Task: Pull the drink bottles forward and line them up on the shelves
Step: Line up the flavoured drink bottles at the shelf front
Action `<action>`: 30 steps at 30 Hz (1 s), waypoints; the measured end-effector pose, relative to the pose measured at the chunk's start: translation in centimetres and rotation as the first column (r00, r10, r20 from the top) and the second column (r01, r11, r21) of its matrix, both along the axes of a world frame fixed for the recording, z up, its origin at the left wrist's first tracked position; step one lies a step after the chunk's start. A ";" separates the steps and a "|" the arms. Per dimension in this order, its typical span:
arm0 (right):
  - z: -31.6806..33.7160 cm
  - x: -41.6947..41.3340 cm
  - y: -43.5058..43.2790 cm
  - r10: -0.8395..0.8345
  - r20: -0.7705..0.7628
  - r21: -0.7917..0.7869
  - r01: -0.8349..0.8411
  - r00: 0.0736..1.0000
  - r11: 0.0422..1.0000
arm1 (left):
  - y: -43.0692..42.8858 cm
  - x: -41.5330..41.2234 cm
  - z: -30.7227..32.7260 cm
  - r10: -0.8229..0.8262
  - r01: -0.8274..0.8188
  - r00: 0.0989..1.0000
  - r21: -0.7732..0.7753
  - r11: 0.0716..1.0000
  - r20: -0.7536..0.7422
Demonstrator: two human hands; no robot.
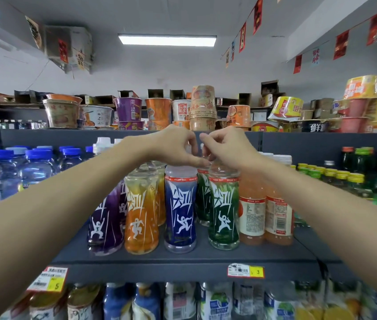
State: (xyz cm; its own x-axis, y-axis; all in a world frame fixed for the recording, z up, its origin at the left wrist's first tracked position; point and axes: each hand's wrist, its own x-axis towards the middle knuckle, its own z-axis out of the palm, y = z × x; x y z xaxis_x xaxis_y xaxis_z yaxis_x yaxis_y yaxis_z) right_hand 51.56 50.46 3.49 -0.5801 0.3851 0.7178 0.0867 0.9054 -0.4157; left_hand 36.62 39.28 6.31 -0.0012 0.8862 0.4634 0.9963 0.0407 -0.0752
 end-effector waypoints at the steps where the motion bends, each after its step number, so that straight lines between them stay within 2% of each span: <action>1: -0.3 -0.3 -0.2 -0.024 -0.056 0.008 0.024 0.998 1.000 | -0.1 -0.1 -0.2 -0.009 0.009 1.000 0.006 1.000 0.008; 4: -0.6 -1.1 -0.7 -0.077 -0.148 0.004 0.078 0.986 0.997 | -0.2 -0.2 -0.8 -0.064 0.062 0.997 0.053 0.997 0.035; 8: -0.5 -1.8 -1.5 -0.056 -0.148 -0.016 0.054 0.987 0.998 | -0.4 0.1 -0.8 -0.149 0.143 0.985 0.071 0.987 0.085; 11: -0.7 -1.7 -2.2 -0.077 -0.195 0.004 0.079 0.978 0.997 | -0.5 0.2 -0.8 -0.138 0.132 0.987 0.076 0.988 0.079; 18: -1.4 -1.5 -2.7 -0.082 -0.279 -0.007 0.083 0.957 0.997 | -1.1 0.3 -2.0 -0.095 0.065 0.974 0.149 0.987 0.203; 21: -1.6 -1.8 -2.7 -0.091 -0.287 -0.024 0.087 0.953 0.996 | -1.7 0.5 -3.0 -0.105 0.071 0.977 0.176 0.982 0.188; 25: -2.3 -1.7 -2.8 -0.143 -0.306 0.034 0.161 0.941 0.986 | -3.1 1.0 -5.0 -0.087 0.072 0.987 0.111 0.991 0.139; 27: -3.5 -1.4 -3.2 -0.145 -0.313 0.068 0.174 0.939 0.982 | -3.6 1.3 -6.3 -0.095 0.074 0.986 0.149 0.986 0.140; 30: -6.6 -0.5 -3.3 -0.171 -0.252 0.064 0.192 0.952 0.979 | -4.0 2.3 -9.6 -0.122 0.057 0.971 0.300 0.952 0.204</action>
